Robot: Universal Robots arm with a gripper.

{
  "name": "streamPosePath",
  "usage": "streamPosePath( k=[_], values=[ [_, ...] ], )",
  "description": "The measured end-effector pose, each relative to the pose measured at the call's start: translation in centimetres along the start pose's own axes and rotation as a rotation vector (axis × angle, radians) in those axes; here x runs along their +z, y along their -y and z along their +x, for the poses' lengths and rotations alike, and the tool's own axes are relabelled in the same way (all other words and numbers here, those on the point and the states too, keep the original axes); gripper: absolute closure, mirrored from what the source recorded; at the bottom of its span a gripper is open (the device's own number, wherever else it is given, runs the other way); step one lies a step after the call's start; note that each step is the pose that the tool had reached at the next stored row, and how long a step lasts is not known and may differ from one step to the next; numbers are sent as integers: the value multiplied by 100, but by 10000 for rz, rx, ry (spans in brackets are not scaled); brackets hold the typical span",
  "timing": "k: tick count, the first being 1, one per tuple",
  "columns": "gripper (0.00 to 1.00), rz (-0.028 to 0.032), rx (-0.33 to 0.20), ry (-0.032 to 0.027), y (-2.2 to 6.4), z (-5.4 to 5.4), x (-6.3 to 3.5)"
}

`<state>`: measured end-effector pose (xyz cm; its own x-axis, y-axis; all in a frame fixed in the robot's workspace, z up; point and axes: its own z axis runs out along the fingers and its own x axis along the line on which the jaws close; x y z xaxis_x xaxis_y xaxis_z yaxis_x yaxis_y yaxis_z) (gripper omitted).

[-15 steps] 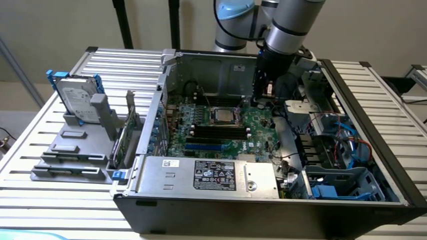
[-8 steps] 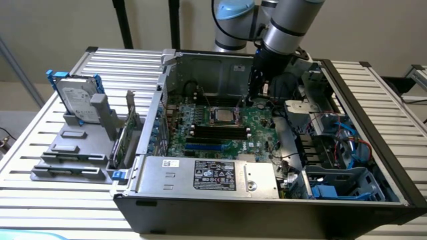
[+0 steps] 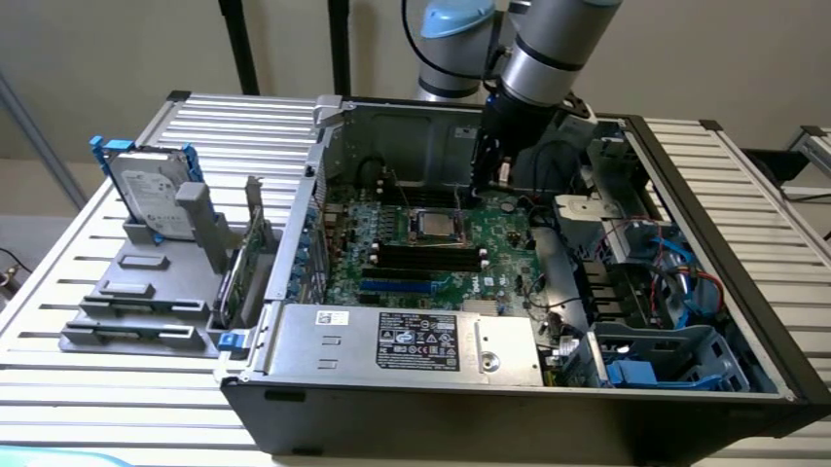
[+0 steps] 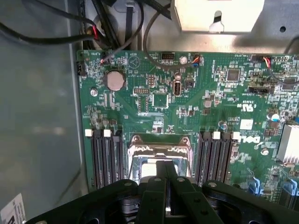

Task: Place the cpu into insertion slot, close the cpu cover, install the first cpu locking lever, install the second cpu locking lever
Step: 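Close the cpu cover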

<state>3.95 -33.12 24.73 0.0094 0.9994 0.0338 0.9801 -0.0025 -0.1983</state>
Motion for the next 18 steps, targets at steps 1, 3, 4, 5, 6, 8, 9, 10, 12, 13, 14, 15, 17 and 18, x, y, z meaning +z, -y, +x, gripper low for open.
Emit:
streamPosePath(
  k=[1,3,4,5,6,8,9,10,12,13,14,15,17,18],
  values=[
    [89,22,-1,1,18,-4,4],
    [89,62,-3,0,57,-13,12],
    [89,77,-6,-3,77,-19,16],
    [89,90,-8,-6,99,-26,21],
    [89,104,-9,-11,122,-33,25],
    [89,130,-16,-32,169,-48,35],
    [89,146,-20,-49,194,-55,42],
    [89,162,-23,-66,221,-62,49],
    [89,190,-31,-99,278,-77,64],
    [89,202,-34,-116,306,-84,72],
    [89,212,-38,-130,333,-92,80],
    [89,222,-41,-145,361,-100,88],
    [89,239,-48,-177,417,-117,105],
    [89,247,-52,-194,443,-126,113]
  ],
)
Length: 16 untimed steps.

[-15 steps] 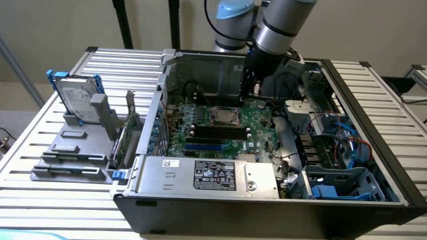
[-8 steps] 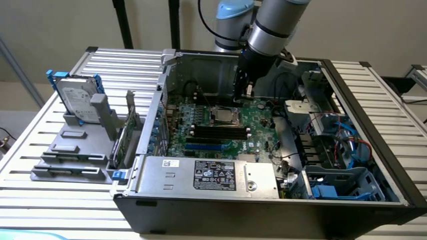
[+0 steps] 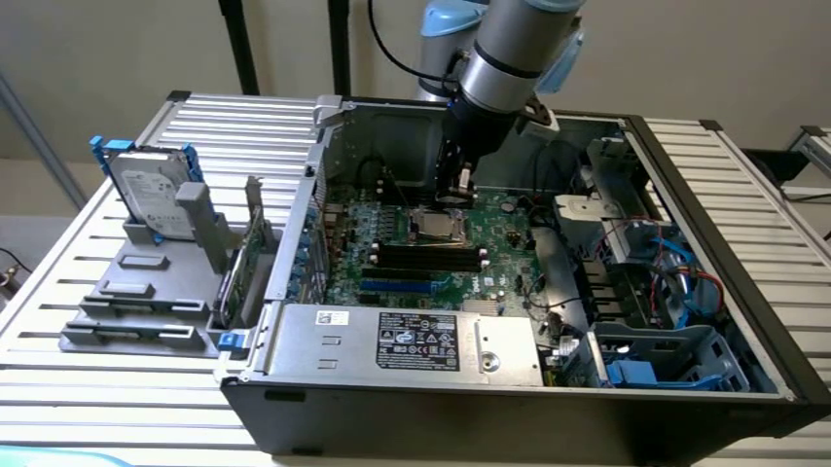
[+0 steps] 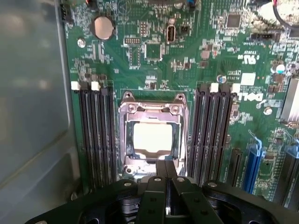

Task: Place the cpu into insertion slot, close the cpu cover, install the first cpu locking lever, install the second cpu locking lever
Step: 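Close the cpu cover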

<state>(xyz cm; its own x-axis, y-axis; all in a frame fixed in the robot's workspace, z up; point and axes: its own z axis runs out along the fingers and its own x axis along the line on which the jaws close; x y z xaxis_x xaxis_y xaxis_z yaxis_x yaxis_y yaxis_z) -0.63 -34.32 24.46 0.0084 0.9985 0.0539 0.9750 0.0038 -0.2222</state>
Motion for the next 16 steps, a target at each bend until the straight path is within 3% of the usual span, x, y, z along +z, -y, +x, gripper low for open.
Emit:
streamPosePath(
  k=[7,16],
  values=[
    [89,26,-37,-175,48,-25,42],
    [89,32,-50,-227,152,-32,165]
  ],
)
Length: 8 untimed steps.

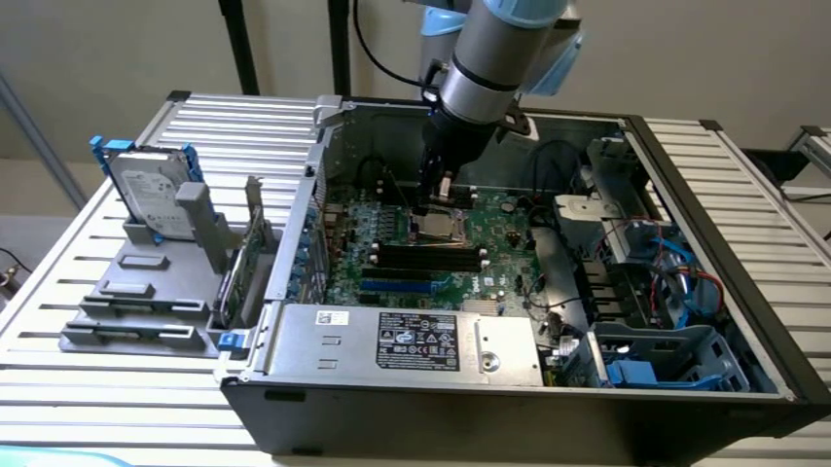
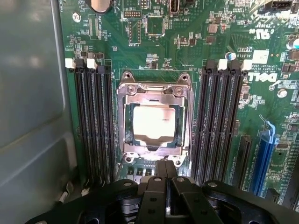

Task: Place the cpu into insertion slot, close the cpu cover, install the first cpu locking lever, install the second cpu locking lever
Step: 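Close the cpu cover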

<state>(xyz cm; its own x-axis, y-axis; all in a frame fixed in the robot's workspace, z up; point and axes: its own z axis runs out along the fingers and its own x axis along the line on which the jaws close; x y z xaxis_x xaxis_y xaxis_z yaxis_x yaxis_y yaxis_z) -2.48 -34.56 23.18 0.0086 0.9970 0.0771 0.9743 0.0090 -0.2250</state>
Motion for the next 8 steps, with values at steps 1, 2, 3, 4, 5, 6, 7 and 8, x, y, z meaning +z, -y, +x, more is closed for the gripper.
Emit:
streamPosePath(
  k=[1,2,3,4,5,6,7,8],
  values=[
    [89,1,0,0,2,-1,19],
    [89,1,0,0,3,-3,37],
    [89,0,0,-3,4,-4,58],
    [89,1,-2,-7,3,-6,76],
    [89,1,-4,-16,1,-7,93],
    [89,1,-8,-30,0,-8,111],
    [89,1,-10,-43,1,-9,128],
    [89,1,-14,-60,3,-8,145]
  ],
)
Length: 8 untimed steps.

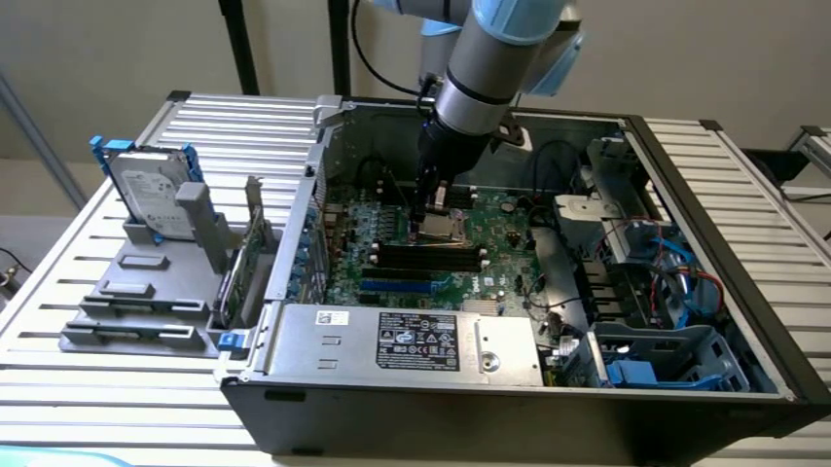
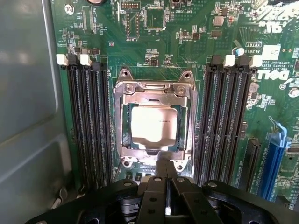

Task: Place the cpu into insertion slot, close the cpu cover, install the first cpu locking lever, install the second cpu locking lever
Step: 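Close the cpu cover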

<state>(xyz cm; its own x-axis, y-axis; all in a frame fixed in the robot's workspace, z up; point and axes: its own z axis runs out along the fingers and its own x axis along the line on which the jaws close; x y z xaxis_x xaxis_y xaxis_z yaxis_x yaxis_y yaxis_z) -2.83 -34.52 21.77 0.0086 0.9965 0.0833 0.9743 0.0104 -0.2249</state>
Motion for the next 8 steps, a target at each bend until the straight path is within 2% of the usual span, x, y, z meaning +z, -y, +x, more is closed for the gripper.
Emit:
streamPosePath(
  k=[5,8],
  values=[
    [89,1,-17,-80,10,7,78],
    [89,1,-22,-100,2,7,122]
  ],
)
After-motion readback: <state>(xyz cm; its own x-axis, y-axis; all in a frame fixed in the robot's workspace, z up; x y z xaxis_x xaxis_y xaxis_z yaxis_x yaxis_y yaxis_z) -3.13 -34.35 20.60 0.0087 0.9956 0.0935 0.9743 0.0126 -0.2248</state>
